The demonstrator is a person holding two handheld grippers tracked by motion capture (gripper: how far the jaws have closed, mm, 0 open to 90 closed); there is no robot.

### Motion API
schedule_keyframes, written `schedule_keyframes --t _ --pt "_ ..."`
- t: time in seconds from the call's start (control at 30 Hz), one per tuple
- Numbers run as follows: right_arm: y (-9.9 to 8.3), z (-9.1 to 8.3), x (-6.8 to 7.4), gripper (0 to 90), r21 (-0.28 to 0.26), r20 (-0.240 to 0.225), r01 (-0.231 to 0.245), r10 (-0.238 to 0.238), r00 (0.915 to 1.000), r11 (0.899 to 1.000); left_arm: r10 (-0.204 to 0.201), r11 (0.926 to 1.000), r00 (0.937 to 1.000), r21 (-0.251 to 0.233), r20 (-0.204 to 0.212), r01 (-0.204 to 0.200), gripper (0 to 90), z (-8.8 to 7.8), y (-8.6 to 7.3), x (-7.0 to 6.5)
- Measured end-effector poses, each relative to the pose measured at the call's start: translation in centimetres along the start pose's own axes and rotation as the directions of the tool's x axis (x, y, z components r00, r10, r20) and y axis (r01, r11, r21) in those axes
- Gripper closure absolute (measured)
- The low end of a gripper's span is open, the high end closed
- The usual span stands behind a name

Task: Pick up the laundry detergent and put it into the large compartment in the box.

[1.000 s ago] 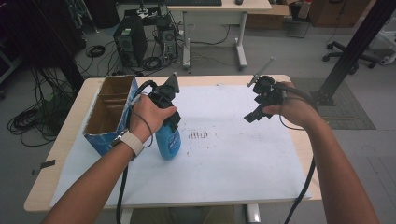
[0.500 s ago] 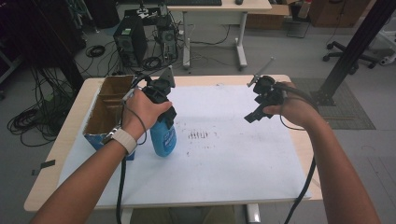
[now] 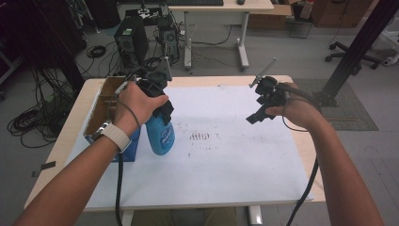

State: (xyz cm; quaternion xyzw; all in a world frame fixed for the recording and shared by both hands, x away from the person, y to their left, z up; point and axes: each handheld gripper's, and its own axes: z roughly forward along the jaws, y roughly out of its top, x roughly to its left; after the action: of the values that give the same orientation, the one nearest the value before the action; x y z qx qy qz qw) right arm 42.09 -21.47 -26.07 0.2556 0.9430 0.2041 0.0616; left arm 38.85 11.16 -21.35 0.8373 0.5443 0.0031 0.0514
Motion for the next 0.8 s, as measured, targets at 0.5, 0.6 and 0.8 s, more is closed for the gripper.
schedule_keyframes --t 0.5,0.6,0.8 --pt "0.0 -0.2 0.2 10.2 -0.008 -0.001 0.008 -0.008 1.0 1.0 -0.019 0.9998 0.9998 -0.01 0.008 0.019 37.2 -2.4 -0.3 0.2" --pt "0.1 -0.3 0.2 10.2 -0.008 0.001 0.007 -0.007 1.0 1.0 -0.028 0.9995 0.9996 -0.016 0.01 0.028 37.2 -3.2 -0.4 0.4" --pt "0.3 -0.3 0.2 10.2 -0.006 0.001 0.012 -0.012 0.9999 1.0 -0.046 0.9988 0.9989 -0.019 0.0 0.046 37.2 -4.4 -0.4 0.8"
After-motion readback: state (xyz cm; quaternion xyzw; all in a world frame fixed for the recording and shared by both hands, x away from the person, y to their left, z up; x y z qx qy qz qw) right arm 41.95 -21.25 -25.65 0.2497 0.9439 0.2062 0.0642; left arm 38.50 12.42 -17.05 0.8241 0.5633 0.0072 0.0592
